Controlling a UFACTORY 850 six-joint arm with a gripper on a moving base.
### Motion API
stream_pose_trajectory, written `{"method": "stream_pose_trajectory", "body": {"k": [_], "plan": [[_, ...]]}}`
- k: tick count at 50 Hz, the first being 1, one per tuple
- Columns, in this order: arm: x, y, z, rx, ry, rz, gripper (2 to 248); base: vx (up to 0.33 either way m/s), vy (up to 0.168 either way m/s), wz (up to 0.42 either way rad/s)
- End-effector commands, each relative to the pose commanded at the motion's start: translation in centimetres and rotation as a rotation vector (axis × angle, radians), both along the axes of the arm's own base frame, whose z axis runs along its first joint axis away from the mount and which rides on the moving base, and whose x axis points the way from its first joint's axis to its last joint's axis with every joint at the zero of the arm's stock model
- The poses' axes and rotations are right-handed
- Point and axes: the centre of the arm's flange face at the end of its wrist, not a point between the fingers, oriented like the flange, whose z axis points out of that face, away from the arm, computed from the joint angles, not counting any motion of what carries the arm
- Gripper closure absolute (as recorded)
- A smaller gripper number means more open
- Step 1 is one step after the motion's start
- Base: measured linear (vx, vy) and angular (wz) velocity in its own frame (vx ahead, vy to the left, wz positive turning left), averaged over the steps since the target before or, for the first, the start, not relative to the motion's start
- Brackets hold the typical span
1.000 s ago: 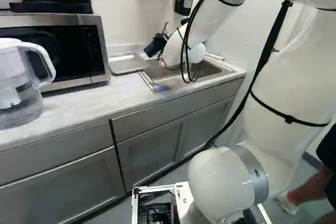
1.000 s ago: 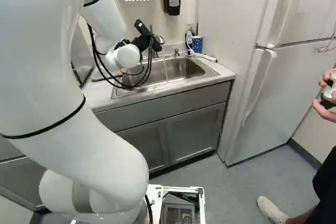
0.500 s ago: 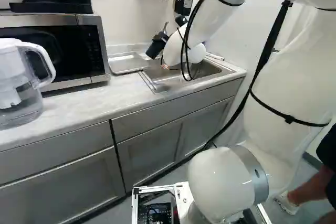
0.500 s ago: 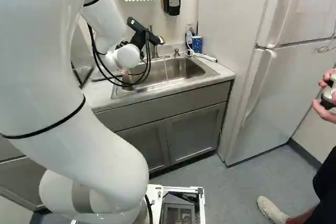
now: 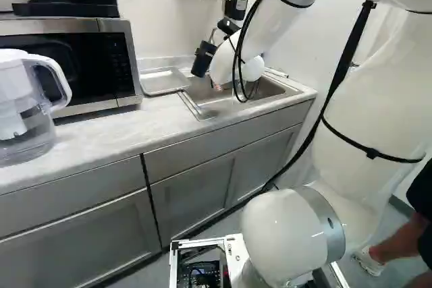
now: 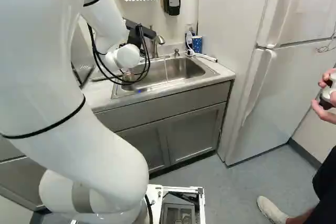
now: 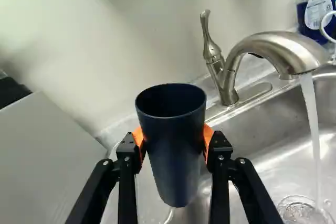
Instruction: Rinse the cup and place it in the tray
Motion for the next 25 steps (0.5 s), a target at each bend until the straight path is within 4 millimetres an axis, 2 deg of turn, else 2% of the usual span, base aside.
{"method": "stream_pose_trajectory", "body": {"k": [25], "plan": [[0.03,-0.08,0.02,-0.237,-0.083,0.024,126,0.0,0.0,0.0]]}}
